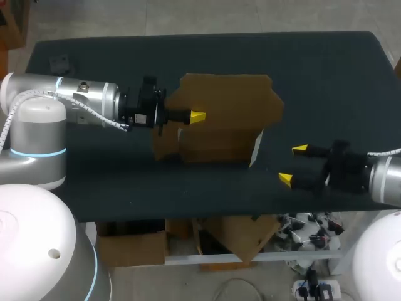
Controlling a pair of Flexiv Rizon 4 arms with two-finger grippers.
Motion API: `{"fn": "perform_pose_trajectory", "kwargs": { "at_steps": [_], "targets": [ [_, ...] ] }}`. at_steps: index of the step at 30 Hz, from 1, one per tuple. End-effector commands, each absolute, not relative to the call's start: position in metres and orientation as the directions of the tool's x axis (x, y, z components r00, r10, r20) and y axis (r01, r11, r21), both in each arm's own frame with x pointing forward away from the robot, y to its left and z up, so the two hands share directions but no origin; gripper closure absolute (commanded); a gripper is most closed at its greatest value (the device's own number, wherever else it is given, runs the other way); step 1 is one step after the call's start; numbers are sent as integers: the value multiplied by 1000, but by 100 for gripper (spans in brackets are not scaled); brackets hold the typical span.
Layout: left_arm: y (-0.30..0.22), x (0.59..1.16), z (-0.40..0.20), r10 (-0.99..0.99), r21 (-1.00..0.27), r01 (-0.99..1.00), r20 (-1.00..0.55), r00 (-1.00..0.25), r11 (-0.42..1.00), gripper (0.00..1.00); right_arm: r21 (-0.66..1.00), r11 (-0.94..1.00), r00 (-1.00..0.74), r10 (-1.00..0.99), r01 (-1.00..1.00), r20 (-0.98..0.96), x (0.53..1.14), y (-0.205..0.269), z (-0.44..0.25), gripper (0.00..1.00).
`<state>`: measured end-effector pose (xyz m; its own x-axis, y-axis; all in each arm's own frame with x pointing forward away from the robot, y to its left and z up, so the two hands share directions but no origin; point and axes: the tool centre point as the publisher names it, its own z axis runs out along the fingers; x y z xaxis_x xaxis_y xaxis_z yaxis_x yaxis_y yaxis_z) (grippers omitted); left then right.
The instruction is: Assemble the packaging by folding the flat box into shape, placing the metal phone stand inside, and closing the box properly
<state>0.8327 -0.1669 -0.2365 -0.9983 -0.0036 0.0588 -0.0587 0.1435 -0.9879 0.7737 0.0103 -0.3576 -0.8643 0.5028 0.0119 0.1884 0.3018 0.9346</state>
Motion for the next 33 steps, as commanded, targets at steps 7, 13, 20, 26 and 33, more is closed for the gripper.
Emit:
{"fn": "perform_pose_trajectory", "kwargs": {
  "at_steps": [7, 13, 20, 26, 33],
  "targets": [
    [-167, 833, -241, -2, -988, -59, 60, -998, 143, 100, 936, 313, -880, 474, 161, -7, 779, 7, -353, 0],
    [-167, 833, -241, -2, -988, -59, 60, -998, 143, 100, 927, 364, -922, 384, 94, -57, 798, 4, -348, 0],
    [-167, 833, -241, -2, -988, -59, 60, -998, 143, 100, 921, 385, -950, 306, 62, -64, 818, 6, -349, 0],
    [-167, 833, -241, -2, -988, -59, 60, -998, 143, 100, 925, 374, -957, 285, 66, -47, 827, 14, -357, 42],
    [-167, 833, -241, -2, -988, -59, 60, -998, 143, 100, 923, 379, -960, 276, 67, -44, 832, 25, -363, 42]
  ]
}}
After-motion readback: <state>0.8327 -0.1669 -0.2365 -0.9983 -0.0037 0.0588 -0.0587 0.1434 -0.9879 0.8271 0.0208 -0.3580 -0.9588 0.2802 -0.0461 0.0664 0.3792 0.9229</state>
